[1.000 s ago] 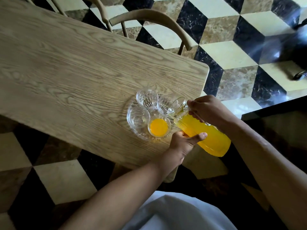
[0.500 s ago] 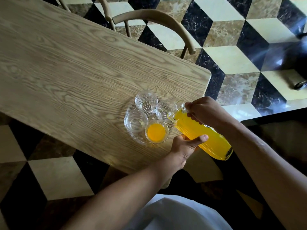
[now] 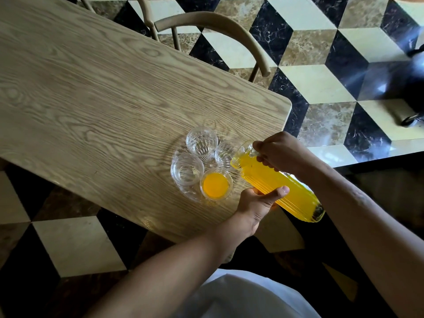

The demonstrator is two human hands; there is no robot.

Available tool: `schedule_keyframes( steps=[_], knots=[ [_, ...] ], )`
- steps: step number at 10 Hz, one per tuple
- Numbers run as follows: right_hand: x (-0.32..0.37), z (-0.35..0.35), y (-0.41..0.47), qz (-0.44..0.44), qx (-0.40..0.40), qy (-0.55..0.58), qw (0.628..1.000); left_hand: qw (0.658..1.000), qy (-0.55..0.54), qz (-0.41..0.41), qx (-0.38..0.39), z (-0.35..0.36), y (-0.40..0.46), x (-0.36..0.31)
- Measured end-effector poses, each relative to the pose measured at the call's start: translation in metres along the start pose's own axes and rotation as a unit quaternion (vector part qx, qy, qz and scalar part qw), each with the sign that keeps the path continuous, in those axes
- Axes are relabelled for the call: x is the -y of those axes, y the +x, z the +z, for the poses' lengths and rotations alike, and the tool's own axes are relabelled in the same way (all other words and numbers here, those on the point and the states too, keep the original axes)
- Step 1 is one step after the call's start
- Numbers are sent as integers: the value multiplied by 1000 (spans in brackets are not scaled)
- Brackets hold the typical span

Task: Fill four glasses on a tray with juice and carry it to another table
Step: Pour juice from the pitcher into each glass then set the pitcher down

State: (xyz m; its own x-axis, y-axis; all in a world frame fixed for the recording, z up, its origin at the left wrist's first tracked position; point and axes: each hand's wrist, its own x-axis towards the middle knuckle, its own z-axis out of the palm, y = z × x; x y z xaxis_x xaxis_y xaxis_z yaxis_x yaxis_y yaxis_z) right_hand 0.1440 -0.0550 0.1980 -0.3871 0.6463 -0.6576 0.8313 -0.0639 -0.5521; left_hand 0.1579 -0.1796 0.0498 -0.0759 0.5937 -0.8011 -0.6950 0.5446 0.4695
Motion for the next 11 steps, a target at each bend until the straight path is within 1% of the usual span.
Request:
schedule_keyframes(
  steps=[1, 2, 4, 6, 7, 8, 9, 11],
  knots=[
    [2, 0, 0, 0, 2, 3, 1000, 1000, -4, 0, 3, -3, 3, 2],
    [3, 0, 0, 1, 3, -1, 1000, 1000, -7, -5, 23, -2, -2, -2],
    [7, 2, 2, 4, 5, -10, 1000, 1000, -6, 6, 11, 0, -2, -3],
    [11, 4, 1, 14, 8, -12, 1000, 1000, -6, -1, 18, -2, -2, -3],
    [18, 3, -4, -13, 37, -68, 997, 1000, -14, -4, 21, -2, -5, -4],
    [21, 3, -6, -22, 42, -77, 996, 999, -20, -13, 28, -2, -5, -5],
    [20, 3, -5, 3, 28, -50, 998, 999, -24, -18, 42, -1, -8, -6],
    [20, 3, -4, 16, 21, -54, 998, 998, -28, -23, 42, -1, -10, -9]
  ],
)
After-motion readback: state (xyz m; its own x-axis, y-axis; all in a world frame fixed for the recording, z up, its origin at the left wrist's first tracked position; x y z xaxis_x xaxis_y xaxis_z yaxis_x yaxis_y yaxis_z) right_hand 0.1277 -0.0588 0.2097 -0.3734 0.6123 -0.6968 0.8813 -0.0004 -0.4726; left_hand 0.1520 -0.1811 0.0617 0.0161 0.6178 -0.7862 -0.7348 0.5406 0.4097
